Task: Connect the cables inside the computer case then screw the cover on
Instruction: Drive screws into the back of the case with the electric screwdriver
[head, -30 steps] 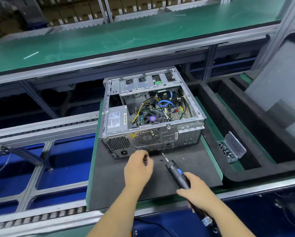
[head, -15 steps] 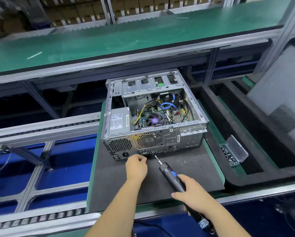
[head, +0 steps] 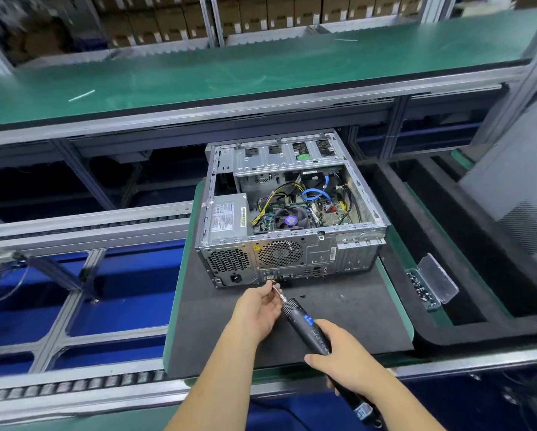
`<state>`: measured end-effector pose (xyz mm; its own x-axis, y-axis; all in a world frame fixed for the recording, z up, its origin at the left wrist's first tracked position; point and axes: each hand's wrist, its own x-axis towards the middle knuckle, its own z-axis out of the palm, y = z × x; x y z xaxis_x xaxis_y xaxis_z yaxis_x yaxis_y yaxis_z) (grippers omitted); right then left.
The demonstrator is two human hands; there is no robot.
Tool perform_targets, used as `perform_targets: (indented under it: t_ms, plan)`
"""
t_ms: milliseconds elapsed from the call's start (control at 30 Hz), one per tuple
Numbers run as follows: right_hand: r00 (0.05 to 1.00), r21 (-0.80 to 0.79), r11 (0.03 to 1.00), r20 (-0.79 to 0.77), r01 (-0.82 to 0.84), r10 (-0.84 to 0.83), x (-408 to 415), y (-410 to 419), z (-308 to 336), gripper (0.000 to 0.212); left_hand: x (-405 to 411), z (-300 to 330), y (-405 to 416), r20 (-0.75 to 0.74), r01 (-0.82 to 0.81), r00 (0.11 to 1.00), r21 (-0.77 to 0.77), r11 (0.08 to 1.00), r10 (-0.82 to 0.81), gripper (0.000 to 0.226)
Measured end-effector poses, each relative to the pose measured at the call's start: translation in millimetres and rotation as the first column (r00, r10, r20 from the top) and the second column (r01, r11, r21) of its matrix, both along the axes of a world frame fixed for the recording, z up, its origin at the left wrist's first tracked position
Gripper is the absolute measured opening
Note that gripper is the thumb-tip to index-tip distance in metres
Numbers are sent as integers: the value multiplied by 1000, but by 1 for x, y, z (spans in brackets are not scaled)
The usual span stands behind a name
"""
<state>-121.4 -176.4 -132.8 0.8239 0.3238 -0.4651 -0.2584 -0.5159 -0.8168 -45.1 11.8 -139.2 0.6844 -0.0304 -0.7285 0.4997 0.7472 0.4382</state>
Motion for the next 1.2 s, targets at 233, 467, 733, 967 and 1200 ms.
perform_targets:
  t_ms: [233, 467, 733, 967, 1200]
  plan:
    - [1000, 17, 1000, 1, 13, -13, -3, 2, -1, 41, -1, -4, 2, 4, 4, 1000, -54, 999, -3, 18]
    - [997, 92, 994, -61, 55, -50, -6, 5, 0, 40, -2, -3, 12, 47, 104, 994, -45, 994, -102, 15]
    - [985, 233, 966, -154, 113, -78, -6, 9, 3, 42, -3, 3, 24, 144, 180, 973, 3, 984, -179, 22]
    - [991, 168, 980, -91, 109, -95, 0, 23, 8, 37, 0, 2, 18, 223, 160, 949, 263, 951, -222, 25]
    - [991, 124, 985, -69, 123, -115, 3, 29, 5, 38, 4, 1, 21, 233, 142, 941, 389, 910, -247, 27]
